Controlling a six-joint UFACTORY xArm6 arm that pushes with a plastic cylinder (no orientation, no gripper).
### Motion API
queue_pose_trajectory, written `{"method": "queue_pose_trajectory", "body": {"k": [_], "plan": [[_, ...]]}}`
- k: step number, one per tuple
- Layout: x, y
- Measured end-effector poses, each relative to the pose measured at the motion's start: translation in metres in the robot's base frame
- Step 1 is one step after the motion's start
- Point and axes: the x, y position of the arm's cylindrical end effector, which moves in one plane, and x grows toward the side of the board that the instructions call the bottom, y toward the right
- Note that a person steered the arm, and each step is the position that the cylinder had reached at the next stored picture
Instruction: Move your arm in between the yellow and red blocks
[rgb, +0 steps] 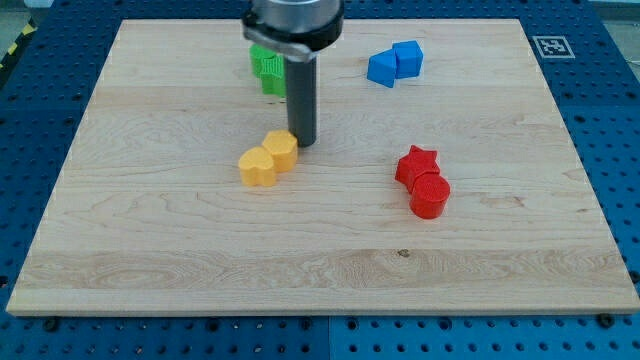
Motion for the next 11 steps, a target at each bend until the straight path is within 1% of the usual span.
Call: {"method": "queue_pose_trajectory", "body": {"k": [1,2,3,4,5,6,9,10,11], "plan": [[0.022,-0.005],[0.009,0.025],[-0.013,0.066],[-0.025,0.116],[-0.025,0.178],[-0.022,0.209],[-0.024,0.212],[-0.024,0.183],[-0.029,0.104]]}}
